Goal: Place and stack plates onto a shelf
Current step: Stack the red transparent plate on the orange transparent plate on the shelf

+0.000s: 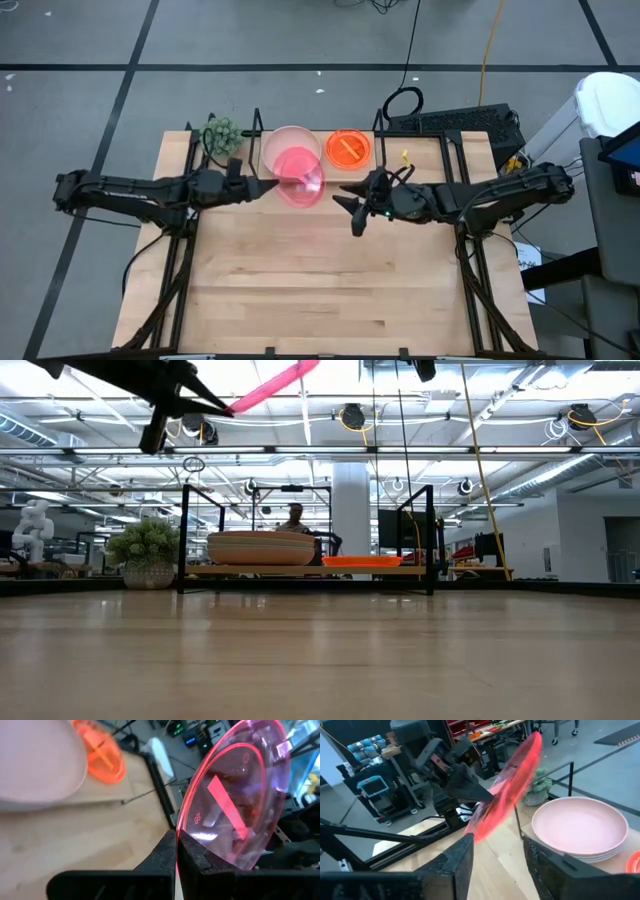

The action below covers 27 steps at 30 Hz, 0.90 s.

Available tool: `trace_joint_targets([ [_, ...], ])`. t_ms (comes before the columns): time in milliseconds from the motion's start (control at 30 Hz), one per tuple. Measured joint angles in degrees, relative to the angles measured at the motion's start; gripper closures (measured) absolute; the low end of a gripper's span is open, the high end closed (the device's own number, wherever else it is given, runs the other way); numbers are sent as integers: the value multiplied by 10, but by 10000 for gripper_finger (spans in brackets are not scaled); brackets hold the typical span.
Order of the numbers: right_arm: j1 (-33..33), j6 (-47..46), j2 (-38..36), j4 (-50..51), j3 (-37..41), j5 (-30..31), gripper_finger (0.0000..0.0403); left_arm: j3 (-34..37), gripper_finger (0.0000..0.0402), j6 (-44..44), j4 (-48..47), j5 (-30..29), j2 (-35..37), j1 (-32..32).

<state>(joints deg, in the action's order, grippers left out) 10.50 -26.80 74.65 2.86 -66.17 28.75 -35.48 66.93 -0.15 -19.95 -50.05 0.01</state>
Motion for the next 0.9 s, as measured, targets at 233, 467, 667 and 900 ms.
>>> trace_joint_targets([
  [233, -8, -21, 3, 23, 0, -5, 297, 0, 398, -79, 29, -32, -21, -2],
  [467, -21, -88, 3, 25, 13, -18, 313, 0, 398, -133, 71, -43, -71, -2],
  [667, -26, -168, 3, 19, 53, -18, 313, 0, 398, -148, 83, -43, -114, -2],
  [900, -26, -185, 3, 17, 75, -18, 313, 0, 398, -150, 100, -43, -127, -2],
])
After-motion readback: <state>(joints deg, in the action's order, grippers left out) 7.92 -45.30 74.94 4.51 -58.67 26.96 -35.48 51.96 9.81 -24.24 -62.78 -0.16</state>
